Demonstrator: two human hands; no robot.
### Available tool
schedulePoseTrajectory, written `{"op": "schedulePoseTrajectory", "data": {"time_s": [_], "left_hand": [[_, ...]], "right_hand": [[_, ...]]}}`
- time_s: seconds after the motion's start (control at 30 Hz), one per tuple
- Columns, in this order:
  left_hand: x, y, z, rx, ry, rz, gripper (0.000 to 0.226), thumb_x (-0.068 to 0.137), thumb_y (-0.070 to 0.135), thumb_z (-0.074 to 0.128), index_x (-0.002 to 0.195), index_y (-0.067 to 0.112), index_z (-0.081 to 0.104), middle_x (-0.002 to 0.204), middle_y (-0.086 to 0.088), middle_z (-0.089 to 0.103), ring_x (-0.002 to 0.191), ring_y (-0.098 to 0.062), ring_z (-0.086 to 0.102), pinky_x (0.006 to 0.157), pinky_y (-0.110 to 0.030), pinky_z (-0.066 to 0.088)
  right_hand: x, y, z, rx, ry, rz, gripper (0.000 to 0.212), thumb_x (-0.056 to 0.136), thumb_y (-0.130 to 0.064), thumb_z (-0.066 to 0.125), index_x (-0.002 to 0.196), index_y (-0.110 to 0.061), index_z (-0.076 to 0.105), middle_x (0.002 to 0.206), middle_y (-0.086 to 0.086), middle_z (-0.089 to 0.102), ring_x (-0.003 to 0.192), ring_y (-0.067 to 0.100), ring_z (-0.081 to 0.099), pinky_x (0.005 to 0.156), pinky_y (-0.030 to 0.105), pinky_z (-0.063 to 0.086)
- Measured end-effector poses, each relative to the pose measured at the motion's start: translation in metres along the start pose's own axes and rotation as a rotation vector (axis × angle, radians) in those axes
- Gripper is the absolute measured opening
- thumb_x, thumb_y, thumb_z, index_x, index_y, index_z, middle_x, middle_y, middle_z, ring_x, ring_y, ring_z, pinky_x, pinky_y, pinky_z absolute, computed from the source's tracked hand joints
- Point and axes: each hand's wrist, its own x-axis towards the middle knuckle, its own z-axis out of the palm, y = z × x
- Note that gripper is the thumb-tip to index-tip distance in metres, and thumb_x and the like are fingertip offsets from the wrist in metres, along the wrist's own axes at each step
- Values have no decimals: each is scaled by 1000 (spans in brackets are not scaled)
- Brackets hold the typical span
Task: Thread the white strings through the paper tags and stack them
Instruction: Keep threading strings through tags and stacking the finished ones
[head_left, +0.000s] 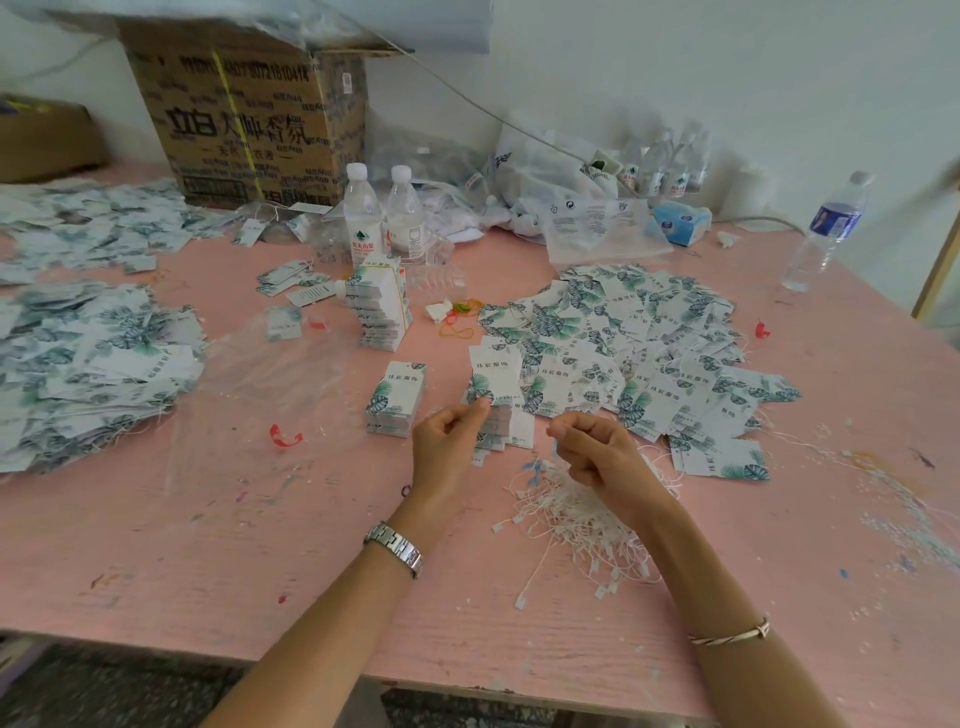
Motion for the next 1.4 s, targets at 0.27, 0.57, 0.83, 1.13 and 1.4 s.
{"op": "schedulePoseTrajectory", "data": {"time_s": [0.27, 0.57, 0.83, 1.13, 1.4], "left_hand": [[-37, 2, -6, 64, -74, 211, 14, 91, 23, 73, 78, 17, 74, 62, 1, 57, 59, -2, 44, 57, -14, 36], [-57, -10, -14, 256, -134, 340, 14, 92, 26, 71, 79, 23, 74, 47, 13, 33, 49, -6, 31, 51, -17, 29], [-46, -10, -16, 166, -84, 256, 16, 91, 21, 73, 75, 18, 75, 51, 7, 43, 54, -6, 37, 55, -22, 31], [15, 21, -20, 274, -81, 131, 21, 95, 24, 63, 80, 19, 77, 41, 14, 40, 44, -5, 32, 57, -27, 28], [17, 20, -22, 414, -125, 191, 32, 99, 30, 58, 71, 21, 71, 35, 12, 36, 35, -5, 30, 54, -28, 29]], "right_hand": [[0, 1, 0, -14, 144, -101, 16, 95, -25, 59, 85, -14, 66, 58, -9, 39, 50, 8, 20, 47, 17, 23], [-1, 2, 5, -129, 246, -188, 12, 90, -30, 66, 87, -20, 72, 55, -5, 39, 51, 14, 20, 50, 32, 15], [-2, 3, 7, -207, 266, -224, 14, 96, -18, 63, 86, -20, 72, 103, -7, 73, 46, 8, 24, 45, 16, 25], [1, 5, 5, -180, 282, -229, 12, 97, -10, 61, 89, -3, 67, 113, 6, 66, 45, -1, 42, 47, 11, 31], [1, 4, 6, -147, 272, -206, 14, 93, -15, 65, 90, -2, 67, 105, 0, 65, 45, 1, 31, 48, 10, 30]]}}
